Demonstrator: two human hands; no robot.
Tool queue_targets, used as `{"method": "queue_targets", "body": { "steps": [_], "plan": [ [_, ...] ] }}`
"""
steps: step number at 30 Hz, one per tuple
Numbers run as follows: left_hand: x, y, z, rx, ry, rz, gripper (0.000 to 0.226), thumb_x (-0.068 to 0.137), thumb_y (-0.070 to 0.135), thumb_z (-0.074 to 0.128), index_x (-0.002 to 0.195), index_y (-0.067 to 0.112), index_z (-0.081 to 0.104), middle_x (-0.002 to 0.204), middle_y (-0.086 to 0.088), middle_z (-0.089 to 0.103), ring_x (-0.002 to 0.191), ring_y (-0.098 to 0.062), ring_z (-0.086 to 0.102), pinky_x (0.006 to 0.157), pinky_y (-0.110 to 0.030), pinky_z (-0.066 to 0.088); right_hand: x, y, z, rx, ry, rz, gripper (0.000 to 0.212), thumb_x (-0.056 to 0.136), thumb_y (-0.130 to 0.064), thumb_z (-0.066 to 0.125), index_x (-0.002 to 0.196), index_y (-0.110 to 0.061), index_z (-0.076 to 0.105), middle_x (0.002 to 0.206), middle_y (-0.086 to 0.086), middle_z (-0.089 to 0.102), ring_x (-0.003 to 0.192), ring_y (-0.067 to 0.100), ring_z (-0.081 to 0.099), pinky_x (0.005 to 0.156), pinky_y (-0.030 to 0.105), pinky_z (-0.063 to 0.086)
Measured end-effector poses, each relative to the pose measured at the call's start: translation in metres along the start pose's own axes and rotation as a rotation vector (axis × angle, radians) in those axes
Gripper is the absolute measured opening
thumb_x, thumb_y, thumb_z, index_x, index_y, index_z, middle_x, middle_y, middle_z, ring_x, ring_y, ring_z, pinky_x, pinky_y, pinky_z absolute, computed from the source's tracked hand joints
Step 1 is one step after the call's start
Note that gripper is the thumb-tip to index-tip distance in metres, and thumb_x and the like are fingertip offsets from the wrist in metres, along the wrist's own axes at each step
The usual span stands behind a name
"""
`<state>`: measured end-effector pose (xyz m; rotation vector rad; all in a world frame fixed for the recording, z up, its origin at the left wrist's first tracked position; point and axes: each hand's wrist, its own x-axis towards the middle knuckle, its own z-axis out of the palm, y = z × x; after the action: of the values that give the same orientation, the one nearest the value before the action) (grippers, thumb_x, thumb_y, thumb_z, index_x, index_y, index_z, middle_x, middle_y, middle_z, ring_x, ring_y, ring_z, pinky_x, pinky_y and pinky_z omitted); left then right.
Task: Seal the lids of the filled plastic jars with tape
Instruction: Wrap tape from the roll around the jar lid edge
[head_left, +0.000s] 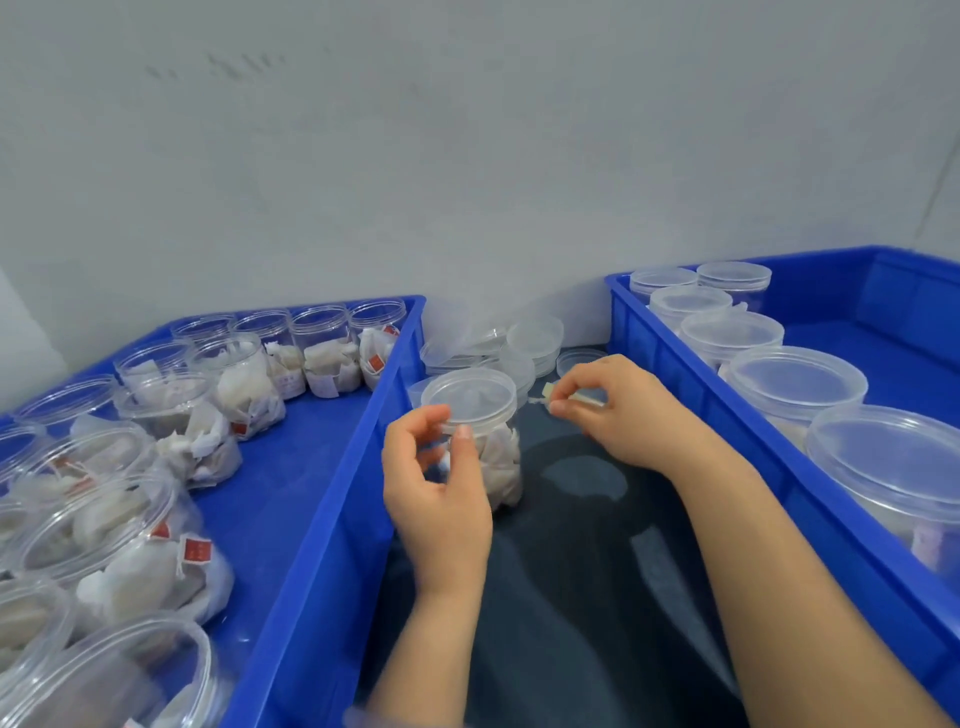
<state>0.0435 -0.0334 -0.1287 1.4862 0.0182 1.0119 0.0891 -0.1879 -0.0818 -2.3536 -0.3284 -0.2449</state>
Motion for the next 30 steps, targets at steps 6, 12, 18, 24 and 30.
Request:
{"method": "queue_targets", "body": {
  "steps": [6,12,18,24,30],
  "plan": [
    [0.023,-0.027,0.023,0.045,0.003,-0.031,0.021,0.098,0.010,0.048,0.106,0.022,0.064,0.136,0.001,0.048,0.125,0.000,0.041,0.091,0.000,0.030,0.007,0.004,0.009,0.047,-0.115,-0.044,0.009,0.087,-0.033,0.067,0.082,-0.041,0.069,0.111,-0.012,0.047,0.088,0.007,0.053,0.088,0.029,0.045],
    [0.021,-0.051,0.035,-0.043,-0.015,-0.024,0.040,0.096,0.027,0.036,0.116,-0.001,0.055,0.127,-0.009,0.054,0.122,-0.009,0.047,0.097,-0.007,0.034,0.012,0.001,0.015,-0.050,-0.160,-0.037,0.006,0.087,-0.041,0.063,0.087,-0.038,0.068,0.116,-0.007,0.044,0.101,0.012,0.051,0.090,0.033,0.044],
    [0.022,-0.058,0.038,-0.047,-0.004,0.004,0.044,0.095,0.025,0.034,0.116,-0.008,0.053,0.125,-0.019,0.056,0.124,-0.027,0.049,0.096,-0.009,0.036,0.013,-0.003,0.019,-0.052,-0.121,-0.035,0.008,0.087,-0.044,0.063,0.084,-0.036,0.065,0.118,-0.007,0.045,0.103,0.013,0.049,0.090,0.038,0.045],
    [0.022,-0.058,0.036,-0.047,-0.016,-0.033,0.043,0.093,0.027,0.036,0.113,-0.006,0.054,0.126,-0.020,0.055,0.122,-0.024,0.050,0.095,-0.010,0.037,0.014,-0.004,0.025,-0.067,-0.089,-0.020,0.012,0.087,-0.044,0.062,0.089,-0.034,0.068,0.119,-0.007,0.046,0.100,0.013,0.050,0.088,0.038,0.046],
    [0.022,-0.056,0.035,-0.041,-0.031,-0.025,0.039,0.094,0.027,0.036,0.110,-0.002,0.055,0.118,-0.008,0.057,0.106,0.007,0.052,0.088,-0.006,0.036,0.015,-0.001,0.028,-0.023,-0.045,-0.013,0.013,0.086,-0.045,0.064,0.088,-0.033,0.068,0.116,-0.009,0.049,0.098,0.010,0.051,0.089,0.036,0.046]
  ]
}}
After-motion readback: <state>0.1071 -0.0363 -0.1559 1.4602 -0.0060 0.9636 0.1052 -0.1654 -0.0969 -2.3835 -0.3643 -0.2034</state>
